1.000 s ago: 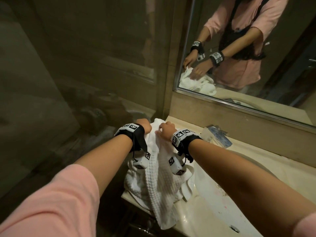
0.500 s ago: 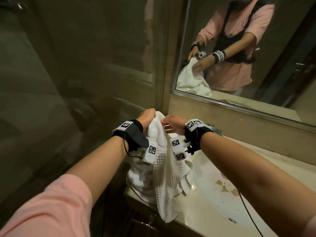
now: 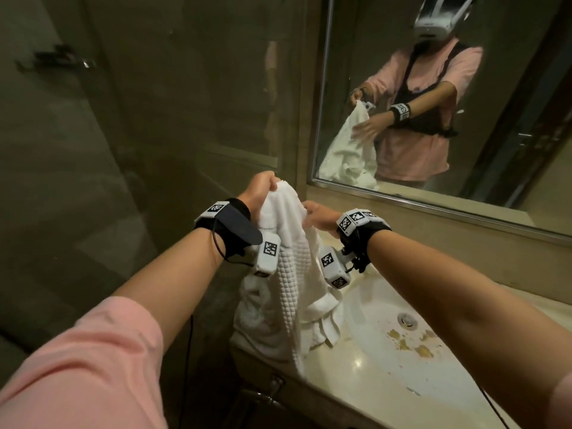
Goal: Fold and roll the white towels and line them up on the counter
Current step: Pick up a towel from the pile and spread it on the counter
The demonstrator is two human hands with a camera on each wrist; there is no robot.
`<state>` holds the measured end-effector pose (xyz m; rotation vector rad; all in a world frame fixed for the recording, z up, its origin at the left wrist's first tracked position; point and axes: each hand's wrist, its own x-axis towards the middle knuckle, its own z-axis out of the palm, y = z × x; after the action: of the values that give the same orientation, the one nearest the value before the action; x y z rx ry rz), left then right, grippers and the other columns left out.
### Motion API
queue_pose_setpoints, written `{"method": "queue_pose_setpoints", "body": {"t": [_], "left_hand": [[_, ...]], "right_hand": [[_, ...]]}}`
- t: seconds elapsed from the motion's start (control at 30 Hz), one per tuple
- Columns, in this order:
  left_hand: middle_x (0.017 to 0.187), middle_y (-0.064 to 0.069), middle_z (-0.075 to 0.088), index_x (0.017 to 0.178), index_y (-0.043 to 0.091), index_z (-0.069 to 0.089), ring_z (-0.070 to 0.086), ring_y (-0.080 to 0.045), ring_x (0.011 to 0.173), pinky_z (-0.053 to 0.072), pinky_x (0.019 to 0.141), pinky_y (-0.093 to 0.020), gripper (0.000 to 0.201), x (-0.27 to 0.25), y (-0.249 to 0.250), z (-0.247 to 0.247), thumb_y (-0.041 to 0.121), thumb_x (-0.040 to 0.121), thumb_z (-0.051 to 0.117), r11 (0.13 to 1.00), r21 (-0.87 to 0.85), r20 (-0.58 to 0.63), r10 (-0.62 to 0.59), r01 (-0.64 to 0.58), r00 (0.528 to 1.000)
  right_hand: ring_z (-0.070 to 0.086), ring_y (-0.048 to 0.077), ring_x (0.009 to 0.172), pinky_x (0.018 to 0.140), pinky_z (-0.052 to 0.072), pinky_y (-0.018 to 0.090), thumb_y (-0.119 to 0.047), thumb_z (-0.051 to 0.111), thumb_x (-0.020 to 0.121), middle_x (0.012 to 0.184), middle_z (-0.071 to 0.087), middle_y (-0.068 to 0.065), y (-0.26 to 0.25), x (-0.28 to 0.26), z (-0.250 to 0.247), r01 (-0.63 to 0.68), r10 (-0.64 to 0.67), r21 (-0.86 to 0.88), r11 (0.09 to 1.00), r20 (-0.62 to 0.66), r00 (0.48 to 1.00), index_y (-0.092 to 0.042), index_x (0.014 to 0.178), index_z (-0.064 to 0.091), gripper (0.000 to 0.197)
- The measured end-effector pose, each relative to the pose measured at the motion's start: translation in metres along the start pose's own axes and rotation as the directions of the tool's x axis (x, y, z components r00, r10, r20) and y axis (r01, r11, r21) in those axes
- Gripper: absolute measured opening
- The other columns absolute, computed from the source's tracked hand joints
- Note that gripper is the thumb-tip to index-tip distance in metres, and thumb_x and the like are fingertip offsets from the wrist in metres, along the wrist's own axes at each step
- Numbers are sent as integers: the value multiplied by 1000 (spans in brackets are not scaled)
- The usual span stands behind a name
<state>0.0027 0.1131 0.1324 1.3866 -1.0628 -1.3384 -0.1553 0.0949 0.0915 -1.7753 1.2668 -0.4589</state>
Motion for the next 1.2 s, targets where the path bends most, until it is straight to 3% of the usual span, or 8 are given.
{"method": "queue_pose_setpoints", "body": {"t": [0.07,0.13,0.27,0.47,0.63,0.8,0.97,1.2], "left_hand": [[77,-9,44,70,11,42,41,-27,77,38,74,-34,22,-20,9,2,17,48,42,999,-46,-6,26,-26,1000],[75,-8,45,70,10,43,43,-27,75,40,72,-32,11,-52,22,12,16,61,41,995,-63,-43,73,-76,996],[68,-1,38,62,16,40,37,-17,64,35,64,-30,12,-86,31,25,9,71,38,985,-84,-60,149,-153,987],[62,-1,31,55,20,35,29,-17,56,26,56,-31,10,-109,28,35,14,50,41,982,-5,57,188,-188,981],[62,0,33,58,20,35,29,-16,58,25,52,-28,22,-120,30,41,6,74,33,967,167,32,188,-191,982],[71,-4,37,80,19,40,34,-17,65,28,54,-28,21,-126,26,47,8,93,27,825,503,59,264,-257,963],[76,-2,42,79,16,41,39,-17,78,30,58,-30,19,-131,21,69,9,94,31,726,605,124,318,-326,940],[72,-1,44,77,22,46,40,-14,63,29,52,-24,15,-145,10,112,9,82,40,892,390,402,58,-228,914]], "right_hand": [[47,12,66,57,44,18,-1,54,84,72,51,0,-1,-14,-3,28,-28,1,1000,-45,999,-9,75,55,12],[45,9,62,50,41,15,-12,54,89,73,50,-1,1,-26,-5,21,-22,-14,1000,-91,996,-10,81,51,9],[61,27,79,65,54,44,-29,41,99,95,60,9,11,-47,-9,45,-23,81,996,-249,968,-18,103,44,12],[53,19,87,74,44,33,-26,45,99,101,58,6,11,-80,-20,143,-92,81,986,-451,888,-16,110,47,16],[58,24,87,80,49,41,-25,49,97,101,64,13,18,-103,-40,173,-125,53,984,-489,863,-18,101,47,8],[50,16,68,57,39,26,-23,48,98,81,57,7,12,-136,-61,209,-168,15,978,-536,827,-16,94,48,9],[53,16,90,78,42,29,-25,49,98,99,59,3,24,-162,-81,190,-194,-68,979,-574,795,-19,95,49,7],[50,5,76,72,40,22,-12,52,97,94,56,6,48,-224,-111,281,-247,-43,959,-619,746,-7,103,57,10]]}}
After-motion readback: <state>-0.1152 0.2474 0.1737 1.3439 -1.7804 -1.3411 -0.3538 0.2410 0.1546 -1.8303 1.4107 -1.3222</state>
